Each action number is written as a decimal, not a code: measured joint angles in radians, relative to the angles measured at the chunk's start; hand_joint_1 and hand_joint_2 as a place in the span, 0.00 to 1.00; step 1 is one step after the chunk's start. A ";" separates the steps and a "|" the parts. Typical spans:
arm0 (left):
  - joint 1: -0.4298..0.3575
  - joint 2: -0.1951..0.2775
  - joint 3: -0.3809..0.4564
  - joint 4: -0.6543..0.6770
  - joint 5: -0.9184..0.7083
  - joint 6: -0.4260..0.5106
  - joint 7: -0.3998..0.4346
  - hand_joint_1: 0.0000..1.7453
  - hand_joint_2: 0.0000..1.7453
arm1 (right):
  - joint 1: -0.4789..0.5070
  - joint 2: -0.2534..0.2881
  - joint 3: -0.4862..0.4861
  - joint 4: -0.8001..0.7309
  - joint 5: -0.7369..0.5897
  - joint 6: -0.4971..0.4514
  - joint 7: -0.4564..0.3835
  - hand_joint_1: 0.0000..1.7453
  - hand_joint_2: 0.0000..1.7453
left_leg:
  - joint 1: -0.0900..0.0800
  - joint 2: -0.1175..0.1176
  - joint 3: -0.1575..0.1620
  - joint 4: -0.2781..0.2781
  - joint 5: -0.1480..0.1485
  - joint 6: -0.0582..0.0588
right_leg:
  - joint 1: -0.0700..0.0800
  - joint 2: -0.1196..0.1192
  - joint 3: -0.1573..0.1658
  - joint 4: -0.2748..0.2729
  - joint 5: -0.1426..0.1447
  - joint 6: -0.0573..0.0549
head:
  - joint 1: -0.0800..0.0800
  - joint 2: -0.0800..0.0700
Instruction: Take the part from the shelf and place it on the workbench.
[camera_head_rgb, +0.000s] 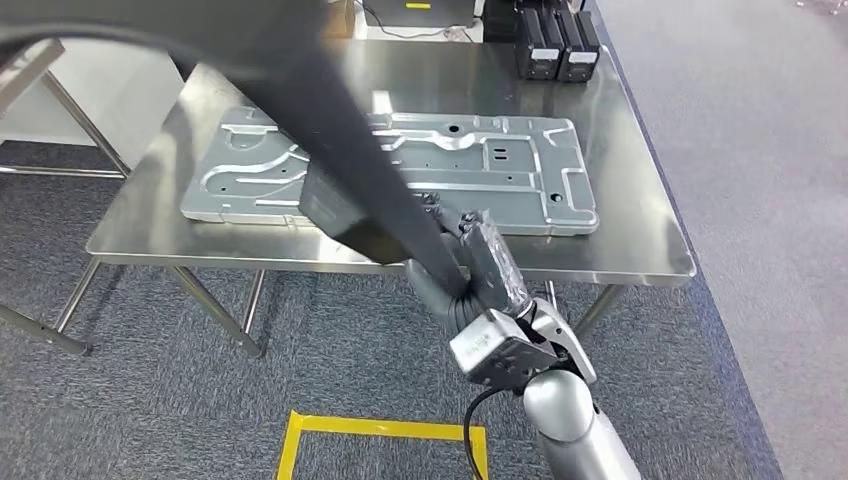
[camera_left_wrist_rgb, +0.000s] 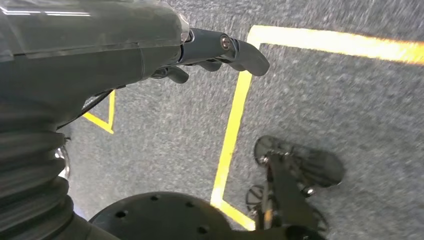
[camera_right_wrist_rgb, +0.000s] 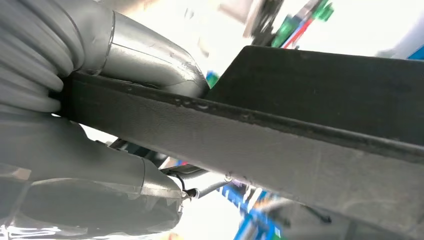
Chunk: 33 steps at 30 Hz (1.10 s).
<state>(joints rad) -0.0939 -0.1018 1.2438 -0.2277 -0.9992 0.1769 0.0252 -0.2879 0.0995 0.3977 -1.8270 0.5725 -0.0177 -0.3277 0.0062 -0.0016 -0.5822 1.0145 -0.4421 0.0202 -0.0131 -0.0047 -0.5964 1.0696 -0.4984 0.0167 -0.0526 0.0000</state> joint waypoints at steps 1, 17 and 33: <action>-0.001 -0.002 0.001 0.000 0.001 0.000 -0.002 0.00 1.00 | -0.024 -0.006 0.000 0.015 0.035 -0.028 0.014 1.00 1.00 | 0.001 0.000 0.002 -0.004 0.003 0.006 | 0.000 0.001 -0.022 0.047 -0.026 0.003 | 0.000 0.000; 0.001 -0.018 0.013 0.001 -0.005 -0.009 -0.010 0.00 1.00 | -0.280 -0.093 -0.068 0.378 0.262 -0.234 0.112 1.00 1.00 | -0.007 -0.006 -0.064 0.132 -0.076 -0.028 | -0.001 0.004 -0.008 -0.050 0.056 -0.037 | -0.001 0.000; 0.001 -0.016 0.013 0.002 -0.029 -0.026 -0.001 0.00 1.00 | -0.566 -0.207 -0.014 0.881 0.386 -0.160 0.196 1.00 1.00 | 0.000 -0.007 -0.028 0.004 0.018 0.012 | -0.005 0.004 -0.094 0.134 -0.042 0.015 | 0.001 0.000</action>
<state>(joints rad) -0.0934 -0.1183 1.2566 -0.2262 -1.0283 0.1514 0.0239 -0.8535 -0.1079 0.3833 -0.9458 0.9588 -0.1773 -0.1322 0.0065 -0.0089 -0.6100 1.0182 -0.4237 0.0323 -0.0186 -0.0011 -0.6907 1.2038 -0.5406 0.0317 -0.0514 0.0000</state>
